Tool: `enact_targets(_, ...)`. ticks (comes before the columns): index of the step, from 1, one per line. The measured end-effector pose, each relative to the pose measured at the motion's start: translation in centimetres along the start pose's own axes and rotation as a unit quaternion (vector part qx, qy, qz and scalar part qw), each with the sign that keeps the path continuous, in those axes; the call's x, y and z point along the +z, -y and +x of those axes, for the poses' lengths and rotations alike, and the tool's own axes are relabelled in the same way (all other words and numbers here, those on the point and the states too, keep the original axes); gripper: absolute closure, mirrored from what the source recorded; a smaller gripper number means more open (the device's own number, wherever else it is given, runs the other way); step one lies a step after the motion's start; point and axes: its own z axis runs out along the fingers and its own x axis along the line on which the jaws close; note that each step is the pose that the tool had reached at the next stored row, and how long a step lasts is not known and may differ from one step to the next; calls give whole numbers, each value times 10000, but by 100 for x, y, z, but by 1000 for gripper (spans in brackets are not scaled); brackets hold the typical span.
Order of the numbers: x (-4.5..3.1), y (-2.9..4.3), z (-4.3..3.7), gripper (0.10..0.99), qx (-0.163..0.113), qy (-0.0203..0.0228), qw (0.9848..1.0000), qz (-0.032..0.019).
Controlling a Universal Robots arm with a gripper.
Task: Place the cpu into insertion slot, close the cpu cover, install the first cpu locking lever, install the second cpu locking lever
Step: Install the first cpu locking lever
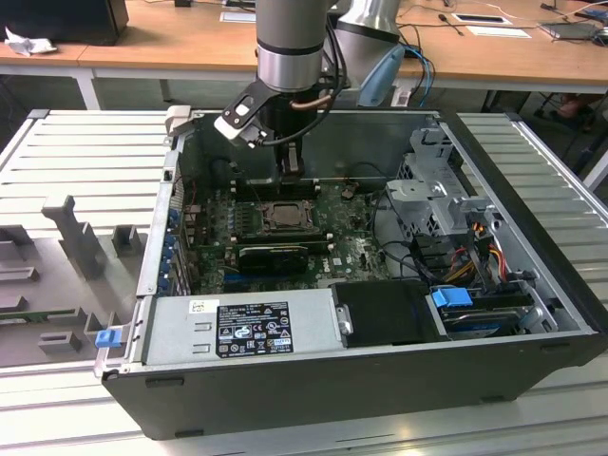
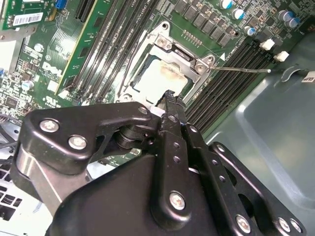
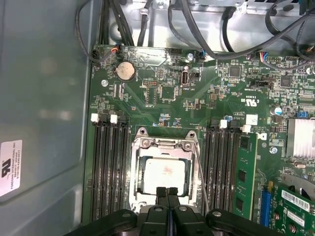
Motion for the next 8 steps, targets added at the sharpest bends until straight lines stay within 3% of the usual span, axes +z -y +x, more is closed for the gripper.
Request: enact_targets(8, -54, -1, 1, 980, 0, 0, 10000, 0)
